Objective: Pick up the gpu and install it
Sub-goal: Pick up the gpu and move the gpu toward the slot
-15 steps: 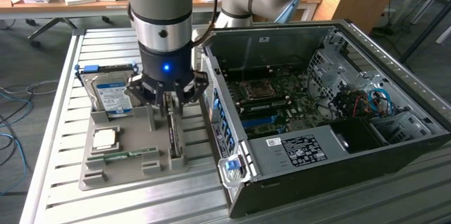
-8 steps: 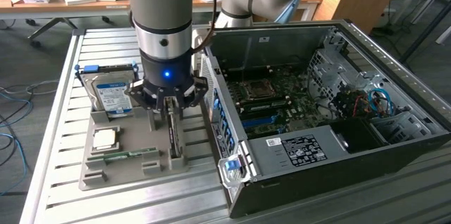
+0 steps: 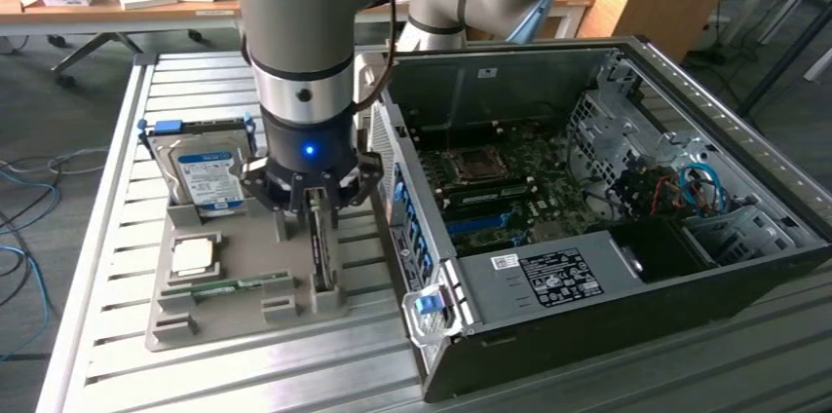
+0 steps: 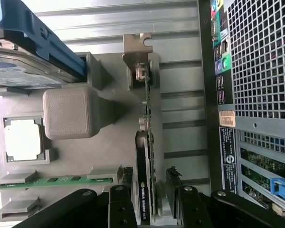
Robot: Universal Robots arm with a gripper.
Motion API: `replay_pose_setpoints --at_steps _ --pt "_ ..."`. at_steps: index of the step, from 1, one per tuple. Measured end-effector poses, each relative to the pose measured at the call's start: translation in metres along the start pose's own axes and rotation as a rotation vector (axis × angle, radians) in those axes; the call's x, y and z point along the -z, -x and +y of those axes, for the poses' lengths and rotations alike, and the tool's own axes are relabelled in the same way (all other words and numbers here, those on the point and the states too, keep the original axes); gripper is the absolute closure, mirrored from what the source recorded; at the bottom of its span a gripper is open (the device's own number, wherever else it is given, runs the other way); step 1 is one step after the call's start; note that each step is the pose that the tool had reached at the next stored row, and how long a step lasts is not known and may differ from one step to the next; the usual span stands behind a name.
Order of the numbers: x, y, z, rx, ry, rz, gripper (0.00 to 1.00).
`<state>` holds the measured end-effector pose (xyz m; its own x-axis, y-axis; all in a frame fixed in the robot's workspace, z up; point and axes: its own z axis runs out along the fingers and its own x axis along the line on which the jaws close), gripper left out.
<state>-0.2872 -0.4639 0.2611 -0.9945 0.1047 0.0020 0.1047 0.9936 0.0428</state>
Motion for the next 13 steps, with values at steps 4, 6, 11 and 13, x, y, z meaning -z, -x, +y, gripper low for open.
replay_pose_setpoints --at_steps 4,6,11,13 --pt "-0.0049 0.0000 -0.0002 0.000 0.0000 0.0000 0.58" --pt "-0.0066 0.0000 -0.0003 0.000 0.0000 0.0000 0.58" --pt "-0.0069 0.0000 -0.0003 0.000 -0.0001 0.0001 0.58" --pt "-0.0075 -0.0013 -0.0003 0.000 0.0002 -0.0003 0.58"
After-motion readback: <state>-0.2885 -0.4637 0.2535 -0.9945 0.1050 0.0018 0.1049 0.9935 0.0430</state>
